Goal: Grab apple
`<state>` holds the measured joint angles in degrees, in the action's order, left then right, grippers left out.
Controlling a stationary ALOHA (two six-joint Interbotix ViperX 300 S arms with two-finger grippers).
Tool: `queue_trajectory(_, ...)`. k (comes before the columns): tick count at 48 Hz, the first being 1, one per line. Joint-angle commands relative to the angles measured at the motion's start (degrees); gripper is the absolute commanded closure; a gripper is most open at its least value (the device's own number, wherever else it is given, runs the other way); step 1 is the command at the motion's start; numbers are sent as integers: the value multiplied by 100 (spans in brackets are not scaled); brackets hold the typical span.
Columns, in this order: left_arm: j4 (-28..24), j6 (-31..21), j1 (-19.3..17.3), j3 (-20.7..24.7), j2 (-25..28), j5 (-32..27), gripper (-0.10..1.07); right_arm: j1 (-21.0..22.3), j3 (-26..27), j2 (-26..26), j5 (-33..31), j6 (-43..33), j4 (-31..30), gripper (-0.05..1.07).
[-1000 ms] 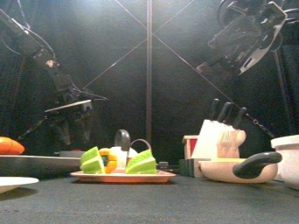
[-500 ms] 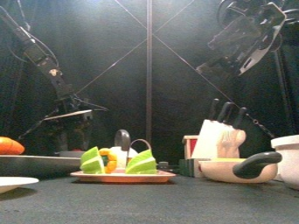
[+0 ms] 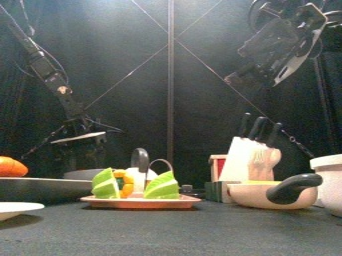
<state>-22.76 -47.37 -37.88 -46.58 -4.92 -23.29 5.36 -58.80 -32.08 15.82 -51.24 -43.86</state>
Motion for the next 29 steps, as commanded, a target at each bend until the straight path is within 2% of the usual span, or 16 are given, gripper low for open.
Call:
queue_trajectory(1, 35, -9, -26, 62, -18, 0, -5, 18, 62, -26, 26, 9, 9, 4)
queue_trajectory(16, 105, 35, 18, 132, -220, -62, -5, 18, 62, -26, 26, 9, 9, 4)
queue_trajectory(23, 62, 404, 26, 202, -325, -211, -5, 26, 62, -26, 26, 9, 9, 4)
queue_trajectory(29, 431, 694, 18, 308, -325, -448, -5, 44, 62, -18, 26, 9, 9, 4)
